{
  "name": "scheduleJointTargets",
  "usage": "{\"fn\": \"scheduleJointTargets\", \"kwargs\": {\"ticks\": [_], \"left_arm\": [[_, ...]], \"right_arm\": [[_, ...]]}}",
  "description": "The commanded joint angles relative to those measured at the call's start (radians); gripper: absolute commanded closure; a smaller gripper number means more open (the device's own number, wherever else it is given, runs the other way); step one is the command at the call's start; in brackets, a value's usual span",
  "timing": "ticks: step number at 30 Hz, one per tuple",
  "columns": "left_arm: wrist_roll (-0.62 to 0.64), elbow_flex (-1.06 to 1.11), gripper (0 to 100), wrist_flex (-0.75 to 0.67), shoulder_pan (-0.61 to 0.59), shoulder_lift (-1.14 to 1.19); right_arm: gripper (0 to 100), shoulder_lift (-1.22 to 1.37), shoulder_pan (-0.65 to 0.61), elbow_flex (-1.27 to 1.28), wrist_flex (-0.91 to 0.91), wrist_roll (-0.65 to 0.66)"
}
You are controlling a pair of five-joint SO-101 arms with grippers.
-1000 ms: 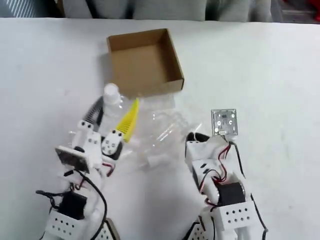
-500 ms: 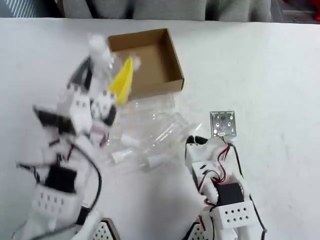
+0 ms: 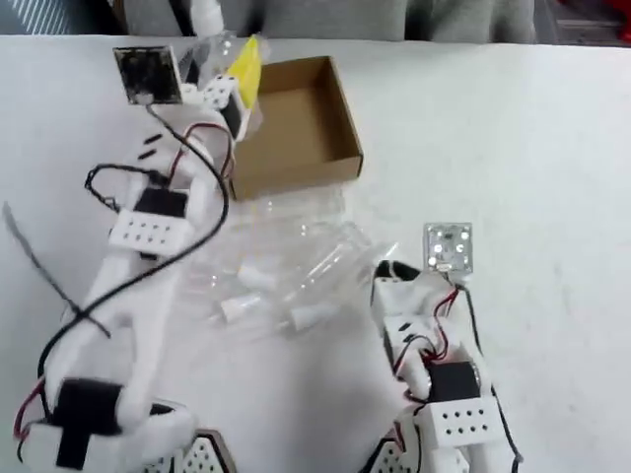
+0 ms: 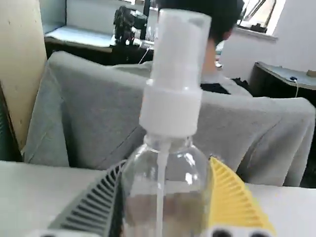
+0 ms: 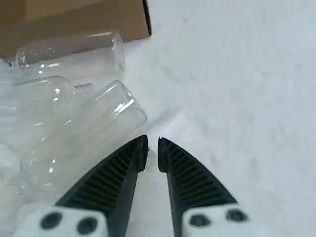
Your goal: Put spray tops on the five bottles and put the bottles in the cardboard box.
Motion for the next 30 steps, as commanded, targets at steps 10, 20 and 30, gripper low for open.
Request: {"fn": "scheduleJointTargets", "kwargs": {"ticks": [10,20,30], "left_arm": [[0.046,0.281,98,-0.029,-0.093,-0.403],[0.054,0.671,98,-0.026,-0.088,-0.777],[0.054,0.749,98,-0.028,-0.096,-0.78]], "right_arm": [[98.1,0.136,-0.022,-0.359,-0.039,0.1],[98.0,0.59,-0.074,-0.763,-0.047,0.103],[88.0,1.102,-0.073,-1.166,-0.039,0.103]]}}
